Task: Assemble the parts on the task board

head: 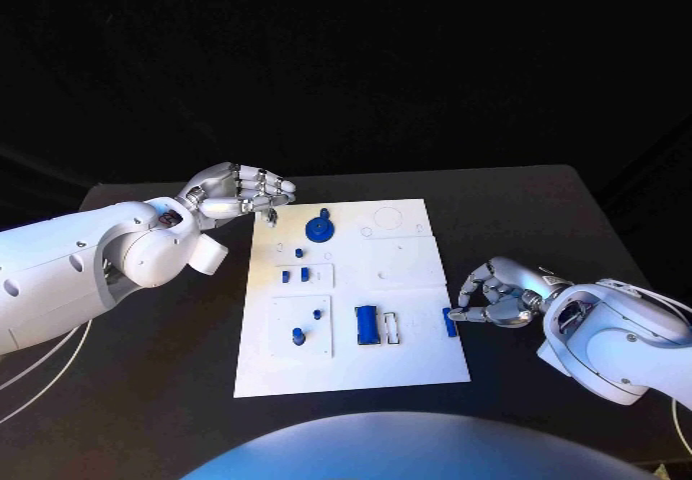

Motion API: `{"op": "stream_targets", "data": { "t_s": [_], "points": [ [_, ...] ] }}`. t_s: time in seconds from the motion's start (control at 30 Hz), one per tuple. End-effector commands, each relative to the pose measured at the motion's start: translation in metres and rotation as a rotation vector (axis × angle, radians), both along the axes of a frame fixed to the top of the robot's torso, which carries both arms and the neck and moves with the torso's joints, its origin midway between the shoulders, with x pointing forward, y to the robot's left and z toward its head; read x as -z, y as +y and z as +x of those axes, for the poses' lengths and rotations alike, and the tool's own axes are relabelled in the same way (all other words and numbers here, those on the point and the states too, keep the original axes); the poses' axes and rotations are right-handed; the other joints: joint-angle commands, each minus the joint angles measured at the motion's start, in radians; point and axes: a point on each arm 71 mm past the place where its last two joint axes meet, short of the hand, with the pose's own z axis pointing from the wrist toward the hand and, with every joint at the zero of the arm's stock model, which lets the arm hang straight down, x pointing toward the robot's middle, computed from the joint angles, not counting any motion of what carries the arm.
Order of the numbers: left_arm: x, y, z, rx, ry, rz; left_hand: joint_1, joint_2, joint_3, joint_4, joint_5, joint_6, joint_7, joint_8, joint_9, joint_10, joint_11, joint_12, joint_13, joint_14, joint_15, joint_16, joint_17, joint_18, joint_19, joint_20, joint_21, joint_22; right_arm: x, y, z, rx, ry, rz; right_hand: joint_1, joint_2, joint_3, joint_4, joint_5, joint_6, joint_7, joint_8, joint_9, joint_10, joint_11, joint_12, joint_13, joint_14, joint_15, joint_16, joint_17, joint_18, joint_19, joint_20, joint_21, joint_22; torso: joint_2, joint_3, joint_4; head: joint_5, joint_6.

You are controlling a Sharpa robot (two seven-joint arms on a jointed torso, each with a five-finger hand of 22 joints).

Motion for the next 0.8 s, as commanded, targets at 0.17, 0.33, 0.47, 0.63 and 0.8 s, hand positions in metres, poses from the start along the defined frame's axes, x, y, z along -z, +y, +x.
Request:
{"op": "stream_targets", "data": {
  "t_s": [0.17, 0.33, 0.47, 0.63, 0.8],
  "points": [
    [-0.001, -0.001, 0.000, 0.004, -0.005, -0.013, -0.012, 0.002, 0.007, -0.004, -0.001, -0.005, -0.001, 0.006, 0.001, -0.007, -0.002, 0.004, 0.002, -0.006, 0.001, 0.007, 0.001, 0.006, -0.006, 0.002, 0.007, 0.001, 0.008, 0.001, -0.002, -0.009, -0.002, -0.068, -0.014, -0.001, 0.008, 0.000, -0.001, 0.010, 0.001, 0.004, 0.002, 0.035, -0.001, -0.004, 0.155, 0.077, -0.002, -0.003, 0.125, -0.003, 0.028, 0.005, 0.000, 0.208, 0.002, -0.0008, 0.0011, 0.002, 0.000],
    [-0.001, 0.000, 0.000, 0.004, -0.003, -0.011, -0.012, 0.002, 0.007, -0.004, -0.001, -0.005, -0.001, 0.006, 0.001, -0.007, -0.002, 0.004, 0.002, -0.006, 0.001, 0.007, 0.001, 0.006, -0.006, 0.002, 0.007, 0.001, 0.012, 0.005, -0.004, -0.016, 0.011, -0.071, -0.016, -0.002, 0.009, 0.000, -0.001, 0.010, 0.001, 0.005, 0.002, 0.035, -0.001, -0.003, 0.156, 0.077, -0.002, -0.003, 0.126, -0.003, 0.028, 0.005, 0.001, 0.208, 0.001, -0.0009, 0.0001, 0.005, 0.000],
    [0.000, 0.000, -0.001, 0.005, -0.001, -0.011, -0.012, 0.002, 0.007, -0.004, -0.001, -0.005, -0.001, 0.006, 0.001, -0.007, -0.002, 0.004, 0.002, -0.006, 0.001, 0.007, 0.001, 0.006, -0.006, 0.002, 0.007, 0.001, 0.017, 0.008, -0.005, -0.024, 0.023, -0.076, -0.016, -0.001, 0.014, -0.001, 0.000, 0.013, -0.001, 0.006, 0.004, 0.036, -0.003, -0.003, 0.156, 0.077, -0.003, -0.002, 0.127, -0.004, 0.029, 0.004, 0.002, 0.208, 0.001, -0.0003, 0.0012, 0.006, 0.000],
    [0.000, 0.001, -0.001, 0.005, 0.000, -0.010, -0.012, 0.002, 0.007, -0.004, -0.001, -0.005, -0.001, 0.006, 0.001, -0.007, -0.002, 0.004, 0.002, -0.006, 0.001, 0.007, 0.001, 0.006, -0.006, 0.002, 0.007, 0.001, 0.022, 0.011, -0.005, -0.034, 0.029, -0.080, -0.012, -0.002, 0.021, -0.002, 0.001, 0.014, -0.003, 0.006, 0.005, 0.036, -0.004, -0.002, 0.156, 0.077, -0.004, -0.002, 0.128, -0.004, 0.029, 0.003, 0.003, 0.208, 0.001, -0.0007, -0.0001, 0.007, 0.000],
    [0.000, 0.001, -0.001, 0.007, 0.002, -0.009, -0.012, 0.002, 0.007, -0.004, -0.001, -0.005, -0.001, 0.006, 0.001, -0.007, -0.002, 0.004, 0.002, -0.006, 0.001, 0.007, 0.001, 0.006, -0.006, 0.002, 0.007, 0.001, 0.024, 0.017, -0.004, -0.047, 0.028, -0.083, 0.001, -0.002, 0.034, -0.003, 0.001, 0.015, -0.005, 0.006, 0.007, 0.038, -0.006, 0.000, 0.158, 0.078, -0.006, -0.002, 0.130, -0.004, 0.030, 0.001, 0.003, 0.209, 0.001, -0.0007, -0.0002, 0.007, 0.000]
  ]
}}
